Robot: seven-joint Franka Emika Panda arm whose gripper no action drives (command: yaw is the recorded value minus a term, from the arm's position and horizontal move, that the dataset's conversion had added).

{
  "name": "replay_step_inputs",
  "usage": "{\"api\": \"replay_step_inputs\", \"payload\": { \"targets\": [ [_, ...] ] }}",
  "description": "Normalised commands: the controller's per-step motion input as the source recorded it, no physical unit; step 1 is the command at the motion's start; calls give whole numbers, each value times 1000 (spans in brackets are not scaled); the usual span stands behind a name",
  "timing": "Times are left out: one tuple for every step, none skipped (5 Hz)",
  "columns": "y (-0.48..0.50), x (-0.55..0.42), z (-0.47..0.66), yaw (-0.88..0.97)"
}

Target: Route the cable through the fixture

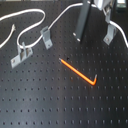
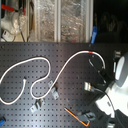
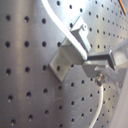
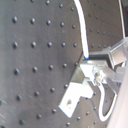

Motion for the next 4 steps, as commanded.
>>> {"api": "replay_step_inputs", "payload": {
  "targets": [
    [71,-186,-27,340],
    [-5,-7,83,0],
    [-167,-35,311,-320],
    [-111,-48,10,-294]
  ]
}}
